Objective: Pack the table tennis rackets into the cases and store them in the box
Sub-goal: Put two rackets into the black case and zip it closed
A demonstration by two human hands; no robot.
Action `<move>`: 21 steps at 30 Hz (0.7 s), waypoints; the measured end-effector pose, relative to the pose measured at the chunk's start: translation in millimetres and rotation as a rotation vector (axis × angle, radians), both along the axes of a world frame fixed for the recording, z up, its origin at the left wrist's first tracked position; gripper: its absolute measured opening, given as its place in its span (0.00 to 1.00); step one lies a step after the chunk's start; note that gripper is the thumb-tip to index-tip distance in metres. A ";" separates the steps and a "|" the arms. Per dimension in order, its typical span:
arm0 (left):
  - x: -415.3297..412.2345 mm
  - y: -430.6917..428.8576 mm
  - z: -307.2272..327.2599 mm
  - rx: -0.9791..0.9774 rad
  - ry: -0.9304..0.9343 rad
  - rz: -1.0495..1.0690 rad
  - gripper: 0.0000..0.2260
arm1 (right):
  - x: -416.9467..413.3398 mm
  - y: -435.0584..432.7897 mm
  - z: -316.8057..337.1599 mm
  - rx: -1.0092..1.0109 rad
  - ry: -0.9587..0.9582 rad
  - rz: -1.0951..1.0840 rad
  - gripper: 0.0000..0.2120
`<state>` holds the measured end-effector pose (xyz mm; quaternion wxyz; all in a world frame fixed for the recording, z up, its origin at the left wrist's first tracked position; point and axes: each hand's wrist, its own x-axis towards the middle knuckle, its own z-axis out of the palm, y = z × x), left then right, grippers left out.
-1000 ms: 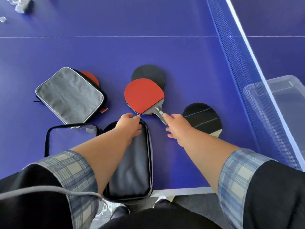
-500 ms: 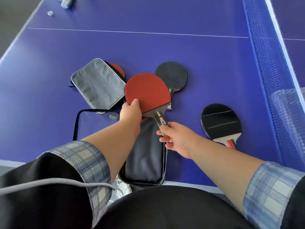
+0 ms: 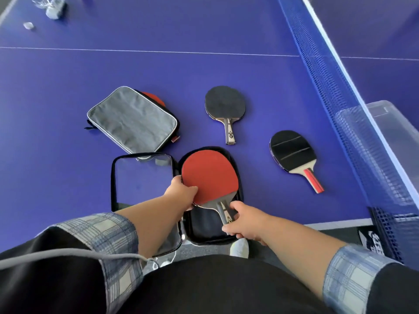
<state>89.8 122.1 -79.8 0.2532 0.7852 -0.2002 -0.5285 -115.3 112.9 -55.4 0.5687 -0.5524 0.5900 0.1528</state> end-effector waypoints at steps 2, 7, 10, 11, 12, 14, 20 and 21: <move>4.4 2.9 -3.7 0.016 -0.012 -0.069 0.28 | 4.9 6.8 -7.4 -0.090 0.060 0.014 0.28; 11.3 6.9 -15.7 0.021 -0.153 -0.248 0.34 | 11.6 9.9 -23.8 -0.199 0.090 -0.028 0.32; 9.9 5.3 -16.6 0.042 -0.248 -0.303 0.35 | 12.9 10.4 -28.3 -0.249 0.111 0.007 0.30; 9.4 3.1 -15.8 0.056 -0.282 -0.326 0.36 | 12.8 10.7 -30.1 -0.257 0.114 0.021 0.30; 9.0 1.2 -14.1 0.073 -0.315 -0.356 0.36 | 13.4 11.1 -30.0 -0.258 0.120 0.032 0.30; 7.2 -1.5 -9.4 0.115 -0.379 -0.418 0.34 | 14.0 10.9 -30.6 -0.281 0.133 0.070 0.28; -9.7 1.8 3.1 0.153 -0.515 -0.438 0.29 | 11.0 4.0 -28.7 -0.319 0.130 0.248 0.12; -12.4 0.6 3.9 0.139 -0.513 -0.409 0.29 | 6.2 0.6 -23.9 -0.340 0.115 0.250 0.09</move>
